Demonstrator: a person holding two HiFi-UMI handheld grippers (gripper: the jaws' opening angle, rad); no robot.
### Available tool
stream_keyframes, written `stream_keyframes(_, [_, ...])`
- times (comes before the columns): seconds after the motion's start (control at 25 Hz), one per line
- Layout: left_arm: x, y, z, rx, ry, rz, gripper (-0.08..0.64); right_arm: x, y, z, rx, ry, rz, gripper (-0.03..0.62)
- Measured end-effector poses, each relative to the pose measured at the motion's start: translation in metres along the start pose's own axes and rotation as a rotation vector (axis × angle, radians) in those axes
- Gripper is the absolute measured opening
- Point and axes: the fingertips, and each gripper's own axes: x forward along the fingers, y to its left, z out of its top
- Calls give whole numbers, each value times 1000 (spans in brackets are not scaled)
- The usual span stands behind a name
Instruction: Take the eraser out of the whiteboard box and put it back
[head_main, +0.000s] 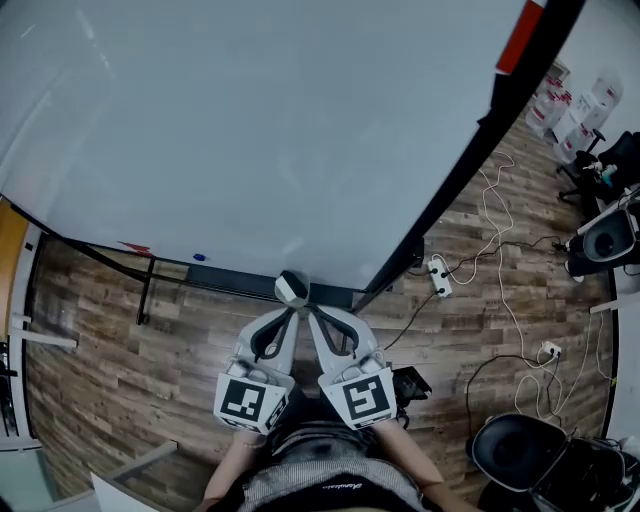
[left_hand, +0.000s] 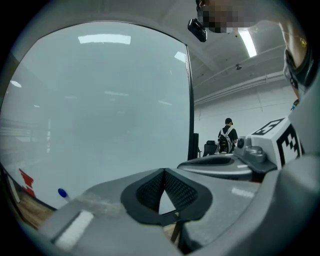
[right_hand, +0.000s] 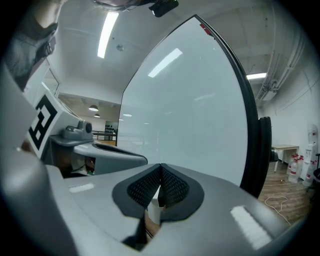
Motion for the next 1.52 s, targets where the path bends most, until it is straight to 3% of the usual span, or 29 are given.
stream_keyframes(0.16, [3, 20, 3, -8, 1, -75, 2, 20, -3, 3, 15, 1, -77, 3])
stream_keyframes(0.56, [14, 77, 17, 61, -2, -271, 2, 70, -1, 13, 30, 4, -294, 3])
stream_keyframes(0.96, [26, 83, 8, 85, 25, -466, 2, 83, 2, 1, 43, 47, -413, 3])
stream_keyframes(1.16, [24, 82, 3, 62, 49, -522, 1, 83, 4, -5, 65, 70, -454, 3])
stream_keyframes(1.28, [25, 80, 0, 88, 49, -541, 0, 81, 2, -12, 67, 84, -461, 3])
stream_keyframes(1.52, [35, 78, -2, 59, 42, -505, 2, 81, -3, -26, 55, 108, -402, 3])
